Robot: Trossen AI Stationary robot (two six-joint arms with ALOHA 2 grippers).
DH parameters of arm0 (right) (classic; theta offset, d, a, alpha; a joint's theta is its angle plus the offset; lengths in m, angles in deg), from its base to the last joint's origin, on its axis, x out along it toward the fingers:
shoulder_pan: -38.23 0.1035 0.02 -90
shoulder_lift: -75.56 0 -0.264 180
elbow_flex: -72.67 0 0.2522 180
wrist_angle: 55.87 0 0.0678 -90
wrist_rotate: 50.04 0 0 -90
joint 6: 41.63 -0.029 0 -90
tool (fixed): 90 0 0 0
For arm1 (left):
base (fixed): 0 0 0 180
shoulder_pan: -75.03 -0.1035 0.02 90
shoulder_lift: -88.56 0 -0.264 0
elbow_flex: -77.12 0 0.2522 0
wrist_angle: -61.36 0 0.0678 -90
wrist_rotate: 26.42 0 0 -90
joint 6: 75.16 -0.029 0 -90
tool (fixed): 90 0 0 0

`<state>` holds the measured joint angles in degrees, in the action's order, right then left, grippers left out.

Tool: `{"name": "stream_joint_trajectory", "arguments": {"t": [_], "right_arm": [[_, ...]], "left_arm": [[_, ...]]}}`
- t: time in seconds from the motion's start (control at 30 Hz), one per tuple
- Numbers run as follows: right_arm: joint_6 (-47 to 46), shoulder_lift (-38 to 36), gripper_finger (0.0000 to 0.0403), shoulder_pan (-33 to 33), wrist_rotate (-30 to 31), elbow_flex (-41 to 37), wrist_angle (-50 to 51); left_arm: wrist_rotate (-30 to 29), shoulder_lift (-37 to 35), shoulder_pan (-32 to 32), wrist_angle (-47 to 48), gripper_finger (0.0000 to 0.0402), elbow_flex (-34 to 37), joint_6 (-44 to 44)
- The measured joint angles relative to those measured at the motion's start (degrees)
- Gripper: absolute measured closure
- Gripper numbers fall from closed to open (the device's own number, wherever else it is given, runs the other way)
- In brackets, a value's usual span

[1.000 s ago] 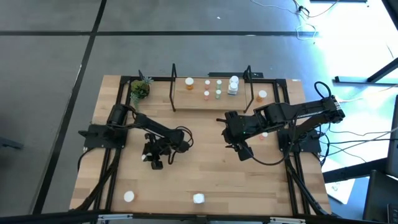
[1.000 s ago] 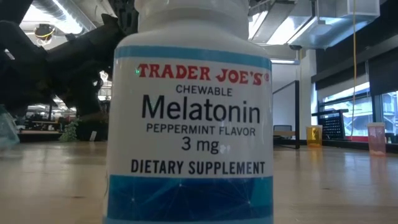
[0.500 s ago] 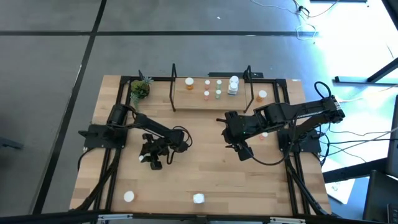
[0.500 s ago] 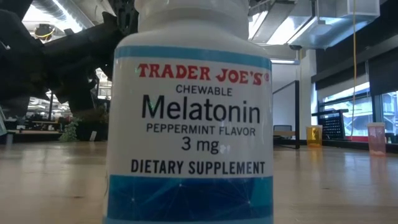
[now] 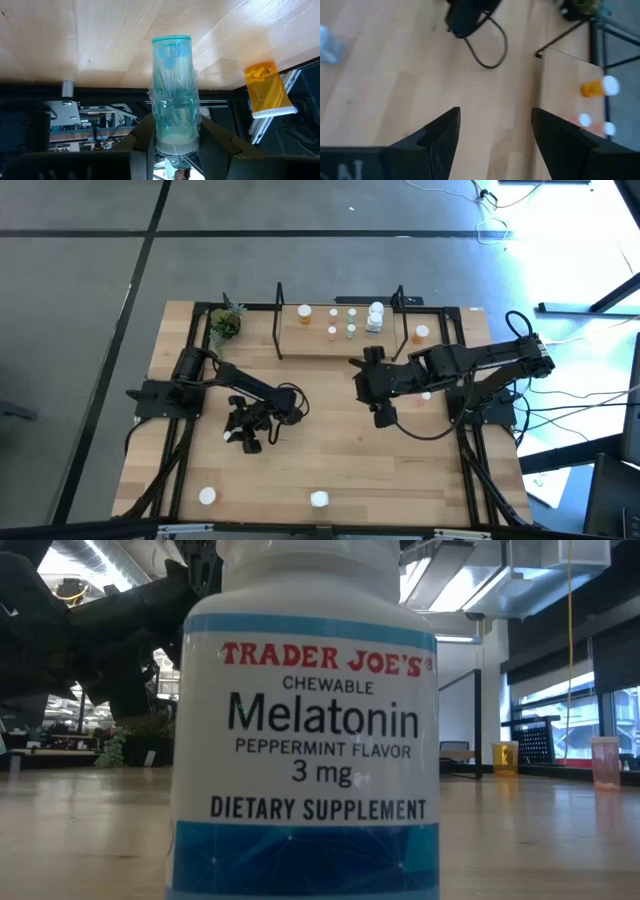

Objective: Pick and place medicine bottles onto shelf by color
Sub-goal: Put the green pill bottle on the shelf aligned with the green bottles

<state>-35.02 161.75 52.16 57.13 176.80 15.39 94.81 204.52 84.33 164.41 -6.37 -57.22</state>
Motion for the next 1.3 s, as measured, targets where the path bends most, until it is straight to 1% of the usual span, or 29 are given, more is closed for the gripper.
{"name": "stream_joint_trajectory", "arguments": {"t": [0.27, 0.37, 0.43, 0.5, 0.67, 0.73, 1.3], "right_arm": [[-1.94, 0.0, 0.0157, 0.0, 8.39, 0.0, 0.01], [-1.83, 0.0, 0.0157, 0.0, 8.93, 0.0, 0.02], [-1.23, 0.0, 0.0157, 0.0, 6.85, 0.0, 0.09], [0.0, 0.0, 0.0157, 0.0, 2.99, 0.0, 0.11], [2.32, 0.0, 0.0157, 0.0, -11.47, 0.0, 0.15], [2.93, 0.0, 0.0157, 0.02, -15.39, 0.0, 0.11], [2.52, 0.0, 0.0157, 0.0, -15.71, 0.0, 0.06]], "left_arm": [[-0.01, 0.0, 0.0, -1.83, 0.0305, 0.0, 1.51], [-0.03, 0.0, 0.0, -1.93, 0.0305, 0.0, 2.06], [-0.14, 0.0, 0.0, -2.13, 0.0305, 0.0, 2.95], [-0.07, 0.0, 0.0, -2.62, 0.0305, 0.0, 2.99], [-0.03, 0.0, -0.02, -3.05, 0.0305, 0.0, 3.1], [-0.02, 0.0, -0.02, -3.05, 0.0305, 0.0, 3.1], [-0.01, -0.02, -0.02, -3.05, 0.0305, 0.0, 4.17]]}}
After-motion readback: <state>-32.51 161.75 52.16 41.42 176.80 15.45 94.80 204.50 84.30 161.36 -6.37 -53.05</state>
